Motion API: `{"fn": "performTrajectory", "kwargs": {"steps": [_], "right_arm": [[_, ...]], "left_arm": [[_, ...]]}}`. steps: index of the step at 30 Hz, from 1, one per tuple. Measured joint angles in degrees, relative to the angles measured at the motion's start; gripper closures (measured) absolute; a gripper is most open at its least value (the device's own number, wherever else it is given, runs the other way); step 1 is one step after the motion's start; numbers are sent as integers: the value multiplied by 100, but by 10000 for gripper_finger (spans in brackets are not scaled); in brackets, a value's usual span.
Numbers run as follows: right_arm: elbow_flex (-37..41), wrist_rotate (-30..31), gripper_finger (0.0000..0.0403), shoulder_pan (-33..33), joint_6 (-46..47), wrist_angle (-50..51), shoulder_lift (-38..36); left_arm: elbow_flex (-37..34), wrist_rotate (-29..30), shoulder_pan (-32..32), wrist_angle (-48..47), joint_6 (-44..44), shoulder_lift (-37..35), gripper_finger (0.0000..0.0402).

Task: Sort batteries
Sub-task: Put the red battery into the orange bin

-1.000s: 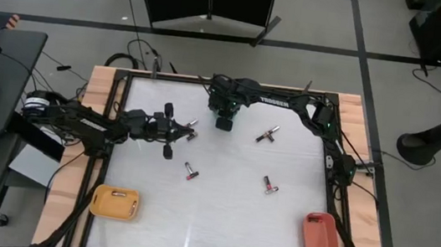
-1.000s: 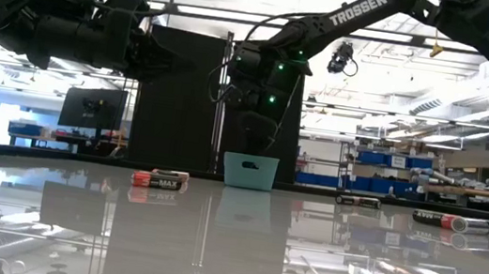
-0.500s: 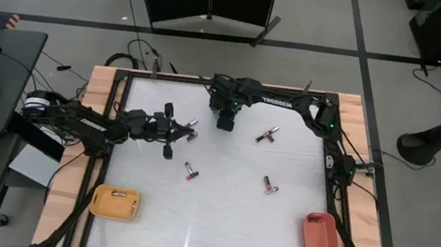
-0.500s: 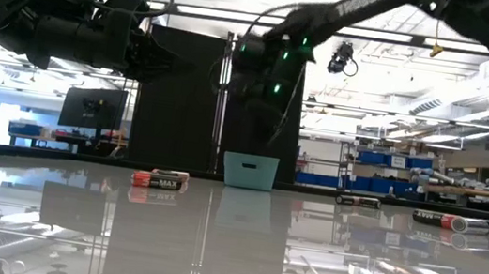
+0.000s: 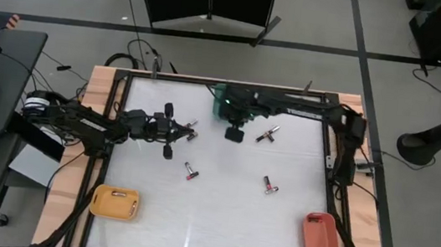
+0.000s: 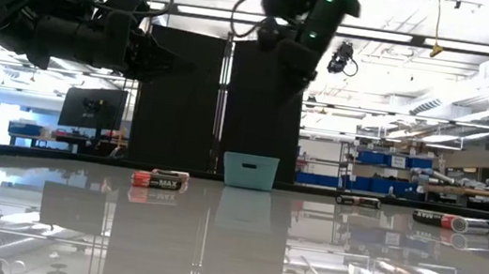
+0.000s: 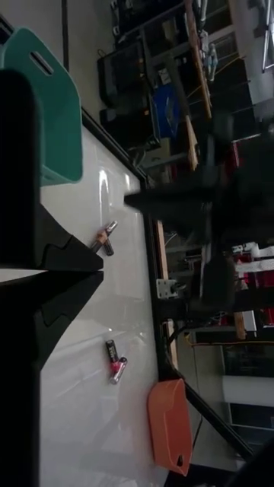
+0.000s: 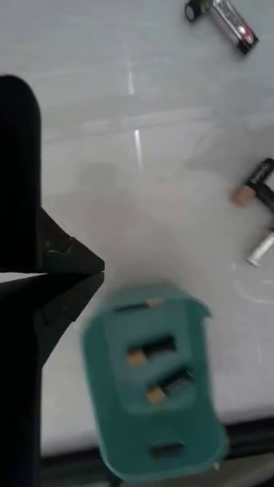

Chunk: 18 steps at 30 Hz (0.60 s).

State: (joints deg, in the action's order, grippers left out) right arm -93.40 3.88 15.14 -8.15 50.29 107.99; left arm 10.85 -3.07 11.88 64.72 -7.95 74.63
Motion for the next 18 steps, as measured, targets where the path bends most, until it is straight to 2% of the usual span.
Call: {"fn": "performTrajectory", "kwargs": {"steps": [9, 14, 18], "right_arm": [[2522, 252, 396, -662, 1734, -1044, -1623], [3327, 258, 386, -1076, 3333, -1195, -2210], [3561, 262, 389, -1462, 4601, -940, -2425]], "left_arm": [[-62, -7, 0, -86, 85, -2, 390], [-66, -9, 0, -56, 106, -2, 390], [-66, -13, -1, -83, 347, -2, 390]]}}
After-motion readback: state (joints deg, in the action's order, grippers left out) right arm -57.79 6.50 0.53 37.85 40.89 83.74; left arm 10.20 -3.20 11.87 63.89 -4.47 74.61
